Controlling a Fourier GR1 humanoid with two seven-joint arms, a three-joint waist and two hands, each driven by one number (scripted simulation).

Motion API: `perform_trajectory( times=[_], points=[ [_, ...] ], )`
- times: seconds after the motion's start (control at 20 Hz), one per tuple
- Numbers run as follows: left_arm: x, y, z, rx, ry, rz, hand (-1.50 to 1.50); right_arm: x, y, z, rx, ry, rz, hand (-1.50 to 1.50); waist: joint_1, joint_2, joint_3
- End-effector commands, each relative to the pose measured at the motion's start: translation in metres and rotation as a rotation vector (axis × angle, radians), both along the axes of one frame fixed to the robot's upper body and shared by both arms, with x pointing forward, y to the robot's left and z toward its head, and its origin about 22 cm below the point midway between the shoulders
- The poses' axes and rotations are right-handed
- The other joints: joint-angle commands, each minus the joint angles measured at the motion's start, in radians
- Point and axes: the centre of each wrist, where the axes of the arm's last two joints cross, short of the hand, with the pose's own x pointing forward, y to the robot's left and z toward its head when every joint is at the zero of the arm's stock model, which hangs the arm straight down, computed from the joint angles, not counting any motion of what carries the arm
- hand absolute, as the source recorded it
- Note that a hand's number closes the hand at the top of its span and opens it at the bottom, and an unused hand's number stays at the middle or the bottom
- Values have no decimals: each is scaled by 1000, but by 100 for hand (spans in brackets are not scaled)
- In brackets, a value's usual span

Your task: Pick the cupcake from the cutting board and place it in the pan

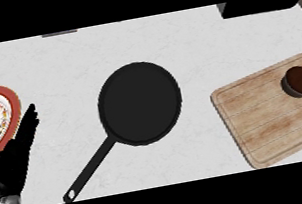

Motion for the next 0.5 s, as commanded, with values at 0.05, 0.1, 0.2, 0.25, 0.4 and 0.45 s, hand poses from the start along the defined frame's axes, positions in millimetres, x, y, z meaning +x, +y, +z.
perform_trajectory(
  times=[0.05, 0.1, 0.2, 0.25, 0.4, 0.45],
  points=[
    [-5, -9, -6, -23, 26, -30, 0, -30, -84, 37, -158, 145, 0, -150, 12, 0, 2],
    [-1, -16, -2, -14, 11, -21, 0, -33, -81, 41, -291, 155, 71, -150, 4, -2, 2],
    [-1, -17, -9, -13, 15, -40, 0, -26, -87, 70, -417, 175, 115, -150, 20, 3, 2],
    [0, -30, -2, -9, -4, -58, 0, -16, -79, 64, -453, 164, 140, -150, 33, 2, 3],
    [-3, -35, -12, -20, 8, -61, 0, -7, -88, 92, -481, 193, 226, -150, 32, 1, 2],
    [7, -35, 1, -9, 0, -58, 0, -1, -82, 89, -518, 233, 272, -150, 41, 4, 2]
  ],
)
